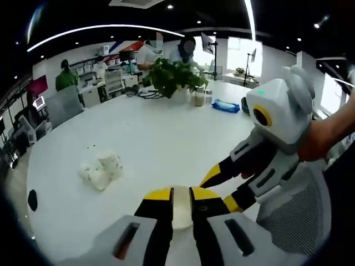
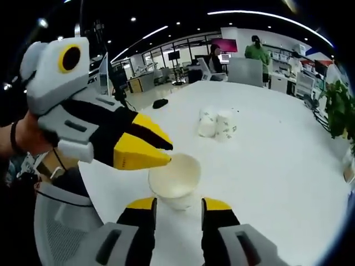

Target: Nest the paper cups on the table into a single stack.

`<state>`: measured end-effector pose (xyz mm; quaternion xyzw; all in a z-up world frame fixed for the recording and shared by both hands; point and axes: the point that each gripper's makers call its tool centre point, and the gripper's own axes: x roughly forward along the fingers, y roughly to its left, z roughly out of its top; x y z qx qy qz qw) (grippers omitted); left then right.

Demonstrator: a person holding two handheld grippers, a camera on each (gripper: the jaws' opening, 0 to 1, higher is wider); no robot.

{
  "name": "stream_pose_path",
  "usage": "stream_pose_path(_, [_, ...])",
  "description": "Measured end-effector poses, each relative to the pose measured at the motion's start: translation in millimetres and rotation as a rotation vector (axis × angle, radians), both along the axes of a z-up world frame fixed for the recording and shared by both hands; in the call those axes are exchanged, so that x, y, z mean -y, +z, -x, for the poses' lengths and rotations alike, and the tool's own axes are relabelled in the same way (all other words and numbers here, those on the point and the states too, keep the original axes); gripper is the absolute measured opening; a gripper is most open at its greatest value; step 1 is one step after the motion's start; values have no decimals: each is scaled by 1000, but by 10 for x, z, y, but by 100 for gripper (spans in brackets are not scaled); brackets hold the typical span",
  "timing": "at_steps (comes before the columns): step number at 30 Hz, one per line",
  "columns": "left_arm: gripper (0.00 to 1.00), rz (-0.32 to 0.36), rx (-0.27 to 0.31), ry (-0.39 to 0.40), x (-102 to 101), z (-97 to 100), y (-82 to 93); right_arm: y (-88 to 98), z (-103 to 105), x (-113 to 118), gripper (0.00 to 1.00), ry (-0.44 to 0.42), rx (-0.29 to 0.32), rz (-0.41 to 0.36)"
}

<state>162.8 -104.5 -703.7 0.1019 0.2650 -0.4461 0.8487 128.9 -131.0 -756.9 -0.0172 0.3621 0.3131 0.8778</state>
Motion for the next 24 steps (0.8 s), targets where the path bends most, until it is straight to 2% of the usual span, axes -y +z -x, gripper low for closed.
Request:
stream_pose_path(3, [18,13,-32,44,-97,-39,-48,-10,10,20,32,10,-3,7])
stream_pose_path(6, [24,23,-89,126,-225,-80,-110,-11,13,31,35,33,0,23])
stream_pose_path(9, [28,17,-175,200,-347,-105,-278,-85,-18,11,38,75,12,49])
stream_pose_path(12, [32,45,-313,250,-369,-66,-415,-113,1,-41,41,121,13,81])
stream_pose_path(13, [35,56,-339,249,-349,-37,-424,-126,2,-48,42,134,14,94])
stream_pose_path(17, [33,46,-348,252,-329,-76,-499,-163,-9,-100,43,177,28,129])
stream_pose_path(24, [26,80,-388,253,-281,-47,-512,-192,-120,-231,40,184,29,105])
